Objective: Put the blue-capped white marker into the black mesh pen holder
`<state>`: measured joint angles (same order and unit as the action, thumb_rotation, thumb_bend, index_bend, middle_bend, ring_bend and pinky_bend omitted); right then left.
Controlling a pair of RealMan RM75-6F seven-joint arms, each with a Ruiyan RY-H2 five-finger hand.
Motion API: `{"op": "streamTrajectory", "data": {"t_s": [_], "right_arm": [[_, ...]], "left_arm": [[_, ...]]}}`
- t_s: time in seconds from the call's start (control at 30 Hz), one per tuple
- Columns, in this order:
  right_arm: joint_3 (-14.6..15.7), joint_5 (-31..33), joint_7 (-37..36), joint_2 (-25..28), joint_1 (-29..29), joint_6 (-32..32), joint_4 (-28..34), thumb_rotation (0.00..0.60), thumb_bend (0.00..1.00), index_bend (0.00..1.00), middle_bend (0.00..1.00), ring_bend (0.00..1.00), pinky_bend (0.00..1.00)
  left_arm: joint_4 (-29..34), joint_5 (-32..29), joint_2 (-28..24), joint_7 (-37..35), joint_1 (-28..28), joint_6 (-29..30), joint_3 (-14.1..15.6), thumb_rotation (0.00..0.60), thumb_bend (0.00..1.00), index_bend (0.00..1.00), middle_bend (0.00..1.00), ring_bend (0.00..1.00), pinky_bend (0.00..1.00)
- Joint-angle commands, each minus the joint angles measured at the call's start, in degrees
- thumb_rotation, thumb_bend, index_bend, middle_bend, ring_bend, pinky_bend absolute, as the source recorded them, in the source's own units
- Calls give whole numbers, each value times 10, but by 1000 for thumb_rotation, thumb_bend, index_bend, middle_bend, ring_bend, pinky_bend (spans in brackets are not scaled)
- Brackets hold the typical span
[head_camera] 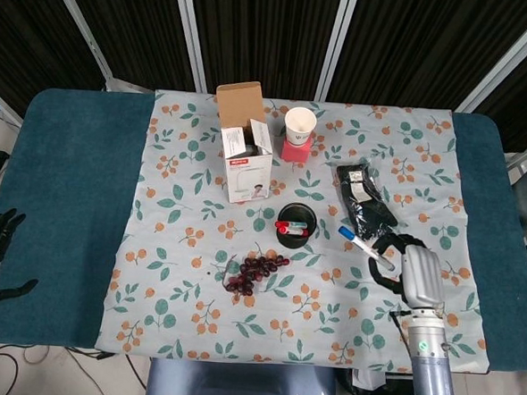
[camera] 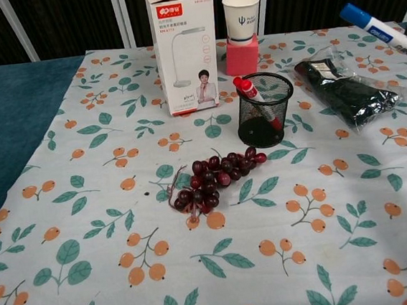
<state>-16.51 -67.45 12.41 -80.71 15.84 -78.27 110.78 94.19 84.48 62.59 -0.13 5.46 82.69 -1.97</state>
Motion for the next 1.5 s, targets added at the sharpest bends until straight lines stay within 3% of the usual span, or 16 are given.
{"op": "streamTrajectory", "data": {"t_s": [0.03, 0.33, 0.5, 0.7, 1.17, 1.5], "right_arm": [[-45, 72, -29, -43, 29, 20, 30, 600, 521, 683, 587, 384, 357], [-83, 60, -126, -151, 68, 4, -54, 600, 517, 682, 586, 380, 353], [-83, 23, -169, -214, 93, -8, -138, 600, 517, 682, 586, 374, 344], [-95, 22, -187, -272, 124, -6, -213, 600, 517, 682, 585, 372, 337], [-140, 53, -177, -352, 195, 23, -323, 600, 501, 682, 579, 366, 316], [-157, 81, -186, -381, 215, 43, -383, 600, 489, 683, 577, 361, 299]], "left_arm": [[1, -1, -1, -1, 1, -1, 0, 600, 72, 0, 0, 0, 0], [4, -5, -3, -7, 3, -7, -1, 600, 72, 0, 0, 0, 0], [5, -8, -4, -9, 4, -9, -2, 600, 72, 0, 0, 0, 0], [8, -14, -4, -10, 5, -12, -4, 600, 72, 0, 0, 0, 0], [10, -22, -4, -8, 8, -17, -7, 600, 72, 0, 0, 0, 0], [9, -26, -5, -9, 8, -20, -7, 600, 72, 0, 0, 0, 0]]}}
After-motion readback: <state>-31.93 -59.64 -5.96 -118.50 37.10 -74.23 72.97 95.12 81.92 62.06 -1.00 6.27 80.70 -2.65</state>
